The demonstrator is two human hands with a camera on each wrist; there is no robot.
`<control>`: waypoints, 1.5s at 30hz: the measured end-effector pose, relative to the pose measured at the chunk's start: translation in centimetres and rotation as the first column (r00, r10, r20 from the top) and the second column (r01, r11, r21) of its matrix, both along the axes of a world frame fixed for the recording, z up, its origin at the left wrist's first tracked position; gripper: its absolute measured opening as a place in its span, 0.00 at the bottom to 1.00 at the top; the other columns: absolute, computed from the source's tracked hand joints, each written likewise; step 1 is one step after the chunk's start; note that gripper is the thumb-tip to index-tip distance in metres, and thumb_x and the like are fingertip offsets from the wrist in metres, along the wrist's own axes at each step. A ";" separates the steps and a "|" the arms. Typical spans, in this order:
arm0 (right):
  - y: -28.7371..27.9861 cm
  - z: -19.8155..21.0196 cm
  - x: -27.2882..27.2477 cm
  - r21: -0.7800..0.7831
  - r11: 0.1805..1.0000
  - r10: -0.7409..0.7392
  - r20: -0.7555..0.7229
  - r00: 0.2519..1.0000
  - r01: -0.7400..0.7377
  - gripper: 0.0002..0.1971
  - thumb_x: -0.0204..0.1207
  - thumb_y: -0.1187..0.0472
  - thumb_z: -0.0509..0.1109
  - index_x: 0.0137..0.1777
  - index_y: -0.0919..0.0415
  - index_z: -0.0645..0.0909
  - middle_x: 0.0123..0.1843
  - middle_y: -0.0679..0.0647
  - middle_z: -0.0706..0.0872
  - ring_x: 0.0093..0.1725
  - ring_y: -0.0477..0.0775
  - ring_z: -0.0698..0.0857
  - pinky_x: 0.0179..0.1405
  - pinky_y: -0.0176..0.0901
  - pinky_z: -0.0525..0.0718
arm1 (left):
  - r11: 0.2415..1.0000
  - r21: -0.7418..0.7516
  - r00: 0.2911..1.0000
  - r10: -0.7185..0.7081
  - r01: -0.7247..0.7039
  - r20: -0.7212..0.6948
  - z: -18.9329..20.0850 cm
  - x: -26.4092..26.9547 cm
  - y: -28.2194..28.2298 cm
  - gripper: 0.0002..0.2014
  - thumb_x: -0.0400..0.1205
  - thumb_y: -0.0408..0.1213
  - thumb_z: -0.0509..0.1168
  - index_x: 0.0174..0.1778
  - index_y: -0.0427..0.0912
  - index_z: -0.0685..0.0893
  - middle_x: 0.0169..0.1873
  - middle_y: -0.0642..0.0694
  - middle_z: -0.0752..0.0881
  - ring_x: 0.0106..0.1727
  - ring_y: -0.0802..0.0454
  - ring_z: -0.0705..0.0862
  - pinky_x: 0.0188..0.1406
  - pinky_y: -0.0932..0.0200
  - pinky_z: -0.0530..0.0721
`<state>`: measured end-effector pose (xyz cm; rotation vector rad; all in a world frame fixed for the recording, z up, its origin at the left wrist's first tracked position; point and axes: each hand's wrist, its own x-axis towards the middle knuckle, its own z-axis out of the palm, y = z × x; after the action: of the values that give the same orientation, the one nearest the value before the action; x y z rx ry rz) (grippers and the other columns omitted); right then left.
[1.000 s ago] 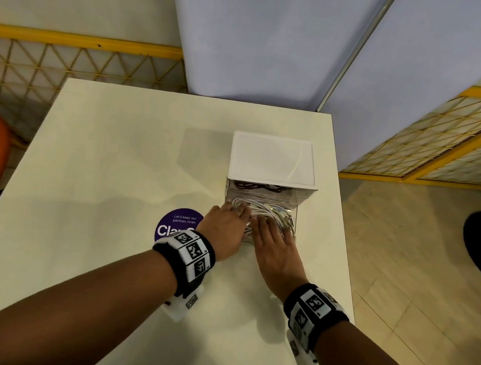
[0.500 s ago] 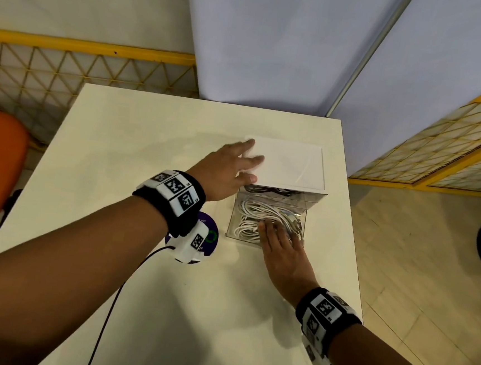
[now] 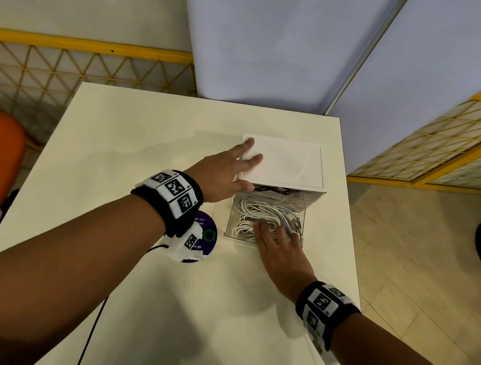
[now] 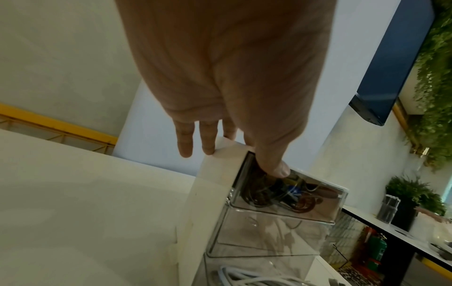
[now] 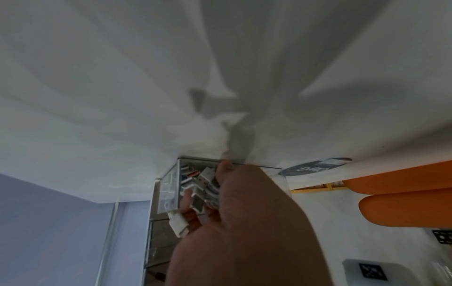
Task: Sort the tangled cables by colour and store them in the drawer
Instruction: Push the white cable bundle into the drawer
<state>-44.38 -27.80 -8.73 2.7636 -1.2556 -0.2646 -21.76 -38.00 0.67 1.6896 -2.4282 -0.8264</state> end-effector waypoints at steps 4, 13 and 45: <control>-0.4 -0.1 -1.5 -0.026 0.996 0.087 0.019 0.996 -0.086 0.32 0.73 0.66 0.60 0.80 0.66 0.68 0.75 0.63 0.77 0.61 0.66 0.79 0.49 0.60 0.85 | 1.000 0.013 1.000 -0.002 0.002 -0.002 0.1 0.0 0.0 0.34 0.86 0.54 0.63 0.87 0.58 0.57 0.88 0.57 0.41 0.87 0.54 0.54 0.82 0.48 0.64; -0.7 0.2 -3.0 -0.013 0.990 0.139 -0.058 0.989 -0.140 0.31 0.77 0.69 0.56 0.83 0.65 0.64 0.76 0.63 0.75 0.64 0.68 0.80 0.48 0.66 0.84 | 1.000 0.000 1.000 -0.007 0.007 0.008 0.0 0.0 0.0 0.33 0.86 0.55 0.62 0.87 0.58 0.58 0.88 0.56 0.41 0.87 0.54 0.55 0.81 0.48 0.66; -2.2 0.5 -0.8 -0.164 0.967 -0.148 0.260 0.954 0.195 0.26 0.74 0.66 0.56 0.72 0.66 0.78 0.67 0.64 0.82 0.63 0.67 0.80 0.62 0.62 0.75 | 1.000 0.029 0.999 -0.007 0.006 0.037 0.3 0.0 0.1 0.32 0.88 0.54 0.59 0.87 0.60 0.55 0.87 0.59 0.39 0.86 0.51 0.60 0.79 0.46 0.68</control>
<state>-45.17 -29.97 -8.27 2.5884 -1.4956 0.1848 -21.79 -37.86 0.94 1.7233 -2.4584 -0.8426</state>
